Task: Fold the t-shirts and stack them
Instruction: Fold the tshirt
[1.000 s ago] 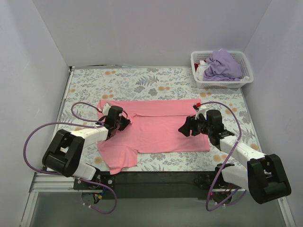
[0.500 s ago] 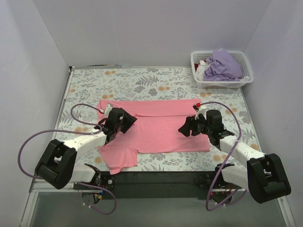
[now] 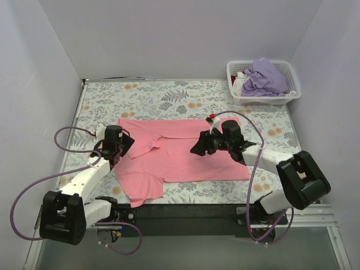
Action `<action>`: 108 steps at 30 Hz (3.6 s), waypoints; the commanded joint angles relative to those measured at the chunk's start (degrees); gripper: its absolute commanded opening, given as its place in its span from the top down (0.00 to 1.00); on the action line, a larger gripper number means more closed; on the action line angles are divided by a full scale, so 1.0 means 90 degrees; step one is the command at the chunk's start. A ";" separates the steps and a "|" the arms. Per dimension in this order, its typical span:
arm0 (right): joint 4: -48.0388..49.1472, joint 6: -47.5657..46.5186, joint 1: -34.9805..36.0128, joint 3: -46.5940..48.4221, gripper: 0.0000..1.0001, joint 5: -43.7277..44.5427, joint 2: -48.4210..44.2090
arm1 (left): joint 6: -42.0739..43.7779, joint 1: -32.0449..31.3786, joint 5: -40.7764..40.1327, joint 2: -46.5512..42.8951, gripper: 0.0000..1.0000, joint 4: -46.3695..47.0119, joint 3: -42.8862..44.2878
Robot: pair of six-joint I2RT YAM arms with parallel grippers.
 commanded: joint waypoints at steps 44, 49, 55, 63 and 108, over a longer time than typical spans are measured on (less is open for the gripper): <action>0.1624 0.2689 0.1530 0.4146 0.71 -0.0076 0.5050 | 0.1087 0.0460 0.0677 0.0971 0.58 -0.0665 -0.0017; 0.1643 0.2670 0.1530 0.4127 0.83 -0.0086 0.5060 | 0.1097 0.0460 0.0686 0.1040 0.63 -0.0665 0.0013; 0.1643 0.2465 0.1530 0.4010 0.98 -0.0047 0.4973 | 0.1116 0.0460 0.0745 0.1069 0.76 -0.0685 0.0023; 0.1624 0.2260 0.1530 0.3912 0.99 -0.0037 0.4787 | 0.1262 0.0460 0.0452 0.0845 0.99 -0.1172 0.0335; 0.1633 0.2582 0.1637 0.4049 0.99 0.0100 0.5070 | 0.1536 0.0460 0.0325 0.0717 1.00 -0.1309 0.0491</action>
